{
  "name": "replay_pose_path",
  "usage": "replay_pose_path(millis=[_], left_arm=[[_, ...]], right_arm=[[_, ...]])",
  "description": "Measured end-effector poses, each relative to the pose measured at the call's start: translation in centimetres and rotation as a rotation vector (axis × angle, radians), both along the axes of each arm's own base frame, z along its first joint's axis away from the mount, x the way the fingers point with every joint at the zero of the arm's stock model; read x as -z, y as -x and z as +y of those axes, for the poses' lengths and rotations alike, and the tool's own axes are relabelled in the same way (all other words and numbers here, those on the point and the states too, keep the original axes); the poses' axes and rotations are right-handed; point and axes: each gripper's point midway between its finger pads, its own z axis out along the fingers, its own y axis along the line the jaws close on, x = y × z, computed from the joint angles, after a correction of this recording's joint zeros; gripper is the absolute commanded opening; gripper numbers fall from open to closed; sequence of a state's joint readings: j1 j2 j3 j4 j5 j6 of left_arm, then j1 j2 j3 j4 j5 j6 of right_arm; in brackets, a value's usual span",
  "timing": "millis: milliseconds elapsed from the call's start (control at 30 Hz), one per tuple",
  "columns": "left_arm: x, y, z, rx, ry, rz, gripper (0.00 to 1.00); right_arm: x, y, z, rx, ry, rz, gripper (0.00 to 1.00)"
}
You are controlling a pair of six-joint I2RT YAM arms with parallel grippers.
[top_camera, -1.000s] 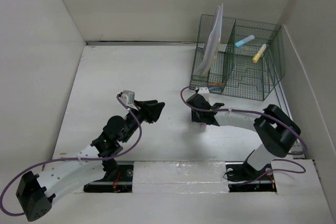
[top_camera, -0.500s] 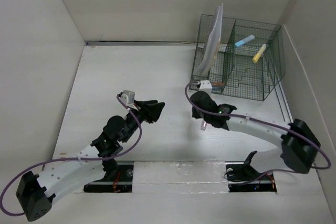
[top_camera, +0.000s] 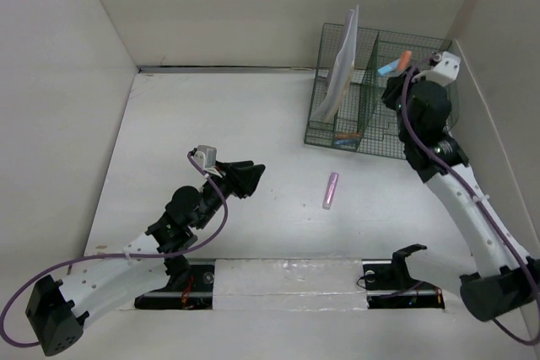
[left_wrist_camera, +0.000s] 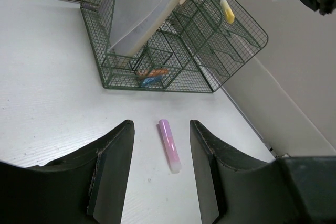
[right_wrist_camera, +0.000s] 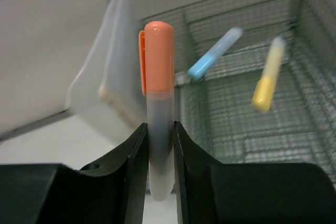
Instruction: Organize the desk
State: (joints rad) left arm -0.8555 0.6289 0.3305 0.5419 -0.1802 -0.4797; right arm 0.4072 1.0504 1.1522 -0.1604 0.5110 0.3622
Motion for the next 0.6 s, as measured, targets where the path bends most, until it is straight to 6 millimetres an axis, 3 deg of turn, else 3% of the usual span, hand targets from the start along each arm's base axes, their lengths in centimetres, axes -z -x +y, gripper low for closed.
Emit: replay_pose_path(millis=[100,200,300,433,600], left_arm=[[0.0,0.0,0.0,0.0,0.0,0.0,0.42],[0.0,0.0,0.0,0.001,0.0,0.0,0.42],[0.0,0.0,0.0,0.001,0.0,0.0,0.42],[0.0,0.0,0.0,0.0,-0.001,0.001,0.42],[0.0,0.0,0.0,-0.001,-0.001,0.001,0.42]], right_arm=[[-0.3,-3.7,-4.1,0.097,0.025,0.014,0.16],[1.6,-8.7,-7.5,0.138,0.047,0.085,0.18],[3.7,-11.7,-9.1,0.141,0.053,0.149,0.22],[5.9,-14.6,-10.6,0.143,0.052,0.21,0.23],[6.9,-16.1,-12.6,0.159,0.042,0.242,0.26]])
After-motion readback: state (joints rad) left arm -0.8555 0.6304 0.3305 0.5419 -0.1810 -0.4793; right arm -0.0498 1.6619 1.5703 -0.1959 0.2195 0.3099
